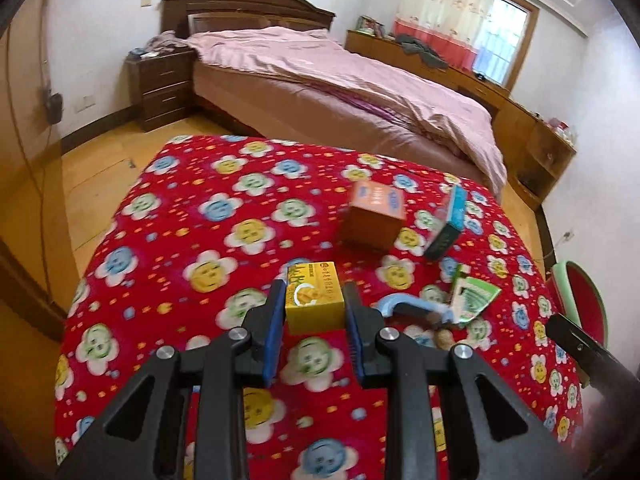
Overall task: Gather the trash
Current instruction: 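Grasp the small yellow box with the left tool and lift it, then grasp the blue plastic hook with the right tool while left tool holds the box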
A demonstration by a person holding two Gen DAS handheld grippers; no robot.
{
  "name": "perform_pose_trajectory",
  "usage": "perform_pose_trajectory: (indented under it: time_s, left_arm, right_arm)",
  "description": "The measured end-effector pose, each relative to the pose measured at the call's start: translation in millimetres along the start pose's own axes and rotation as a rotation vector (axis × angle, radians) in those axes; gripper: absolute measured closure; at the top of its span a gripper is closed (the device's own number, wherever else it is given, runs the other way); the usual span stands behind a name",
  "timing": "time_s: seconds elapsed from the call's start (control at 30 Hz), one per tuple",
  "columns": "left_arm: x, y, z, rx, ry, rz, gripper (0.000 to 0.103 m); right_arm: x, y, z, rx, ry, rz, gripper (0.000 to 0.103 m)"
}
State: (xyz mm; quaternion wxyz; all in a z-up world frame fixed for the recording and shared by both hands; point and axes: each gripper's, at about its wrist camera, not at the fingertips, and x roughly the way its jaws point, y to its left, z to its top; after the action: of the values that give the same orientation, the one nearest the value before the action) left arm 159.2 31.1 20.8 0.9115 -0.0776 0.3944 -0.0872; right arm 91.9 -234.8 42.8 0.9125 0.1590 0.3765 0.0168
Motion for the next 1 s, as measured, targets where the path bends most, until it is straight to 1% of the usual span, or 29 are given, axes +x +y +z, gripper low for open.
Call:
perform_pose_trajectory:
  time_s: [0.37,0.67,0.8,1.0]
  left_arm:
    - [-1,30,-11,-0.042,0.017,0.091,0.075]
    - [2,38,-12,-0.061,0.035,0.102,0.075]
    - [4,39,-12,-0.062,0.039,0.102,0.075]
    - [6,38,-13,-0.065,0.042,0.098,0.075]
  right_arm:
    - [54,55,4,-0.154,0.105,0.068,0.040]
    - [94,80,5,-0.279,0.190,0.087,0.040]
    - [101,85,8,-0.341,0.179,0.065,0.040]
    - [109,88,12,-0.388,0.183,0.055,0.040]
